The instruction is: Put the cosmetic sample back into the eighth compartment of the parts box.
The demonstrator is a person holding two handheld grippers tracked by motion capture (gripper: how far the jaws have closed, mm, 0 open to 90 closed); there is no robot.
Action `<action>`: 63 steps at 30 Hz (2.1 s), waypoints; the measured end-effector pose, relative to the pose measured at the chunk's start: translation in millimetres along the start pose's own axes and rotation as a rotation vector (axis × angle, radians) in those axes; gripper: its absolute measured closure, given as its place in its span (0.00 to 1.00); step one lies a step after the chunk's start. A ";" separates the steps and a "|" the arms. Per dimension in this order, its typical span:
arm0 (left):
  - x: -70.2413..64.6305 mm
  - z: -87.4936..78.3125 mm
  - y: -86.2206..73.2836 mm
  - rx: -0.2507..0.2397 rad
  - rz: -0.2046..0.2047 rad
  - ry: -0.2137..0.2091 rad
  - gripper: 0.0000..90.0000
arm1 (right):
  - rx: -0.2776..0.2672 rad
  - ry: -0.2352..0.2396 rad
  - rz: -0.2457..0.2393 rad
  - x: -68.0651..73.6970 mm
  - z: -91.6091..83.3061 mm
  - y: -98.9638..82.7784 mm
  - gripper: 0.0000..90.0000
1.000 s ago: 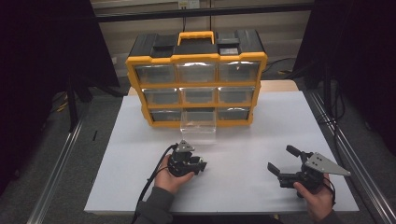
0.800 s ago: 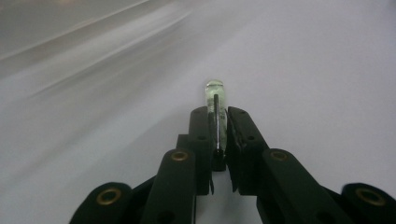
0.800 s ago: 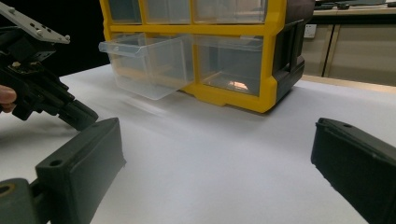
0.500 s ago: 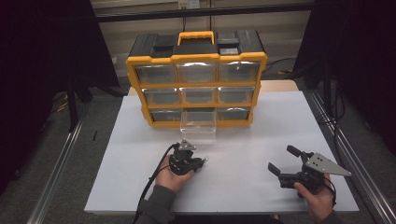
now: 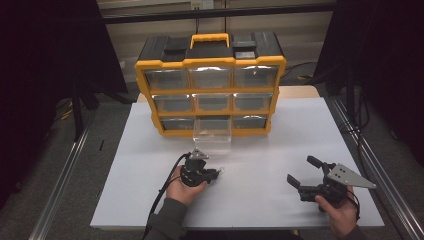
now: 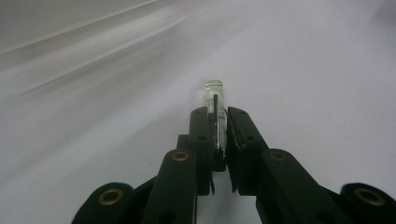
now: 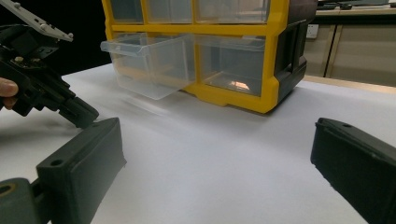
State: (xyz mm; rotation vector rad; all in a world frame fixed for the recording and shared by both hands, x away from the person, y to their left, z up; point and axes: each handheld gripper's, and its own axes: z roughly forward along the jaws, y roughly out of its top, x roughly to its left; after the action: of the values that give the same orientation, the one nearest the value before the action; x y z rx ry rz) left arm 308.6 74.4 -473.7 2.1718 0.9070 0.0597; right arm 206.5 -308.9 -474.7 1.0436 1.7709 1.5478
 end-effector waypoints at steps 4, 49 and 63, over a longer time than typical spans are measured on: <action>0.9 -2.8 0.9 -0.019 -0.007 -0.025 0.90 | -0.003 -0.001 0.004 0.1 -0.1 0.3 0.02; -2.3 -33.0 34.4 -0.010 0.024 -0.088 0.90 | -0.006 0.001 0.017 -0.4 0.7 -0.4 0.02; -2.7 -41.3 49.0 0.000 0.043 -0.110 0.90 | -0.001 0.016 0.012 -0.4 0.8 -0.4 0.02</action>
State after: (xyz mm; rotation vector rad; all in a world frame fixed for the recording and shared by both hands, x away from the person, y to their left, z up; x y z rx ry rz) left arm 322.5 76.9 -411.2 2.1716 0.7986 -0.0384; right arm 207.3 -308.8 -475.3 1.0464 1.7773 1.5683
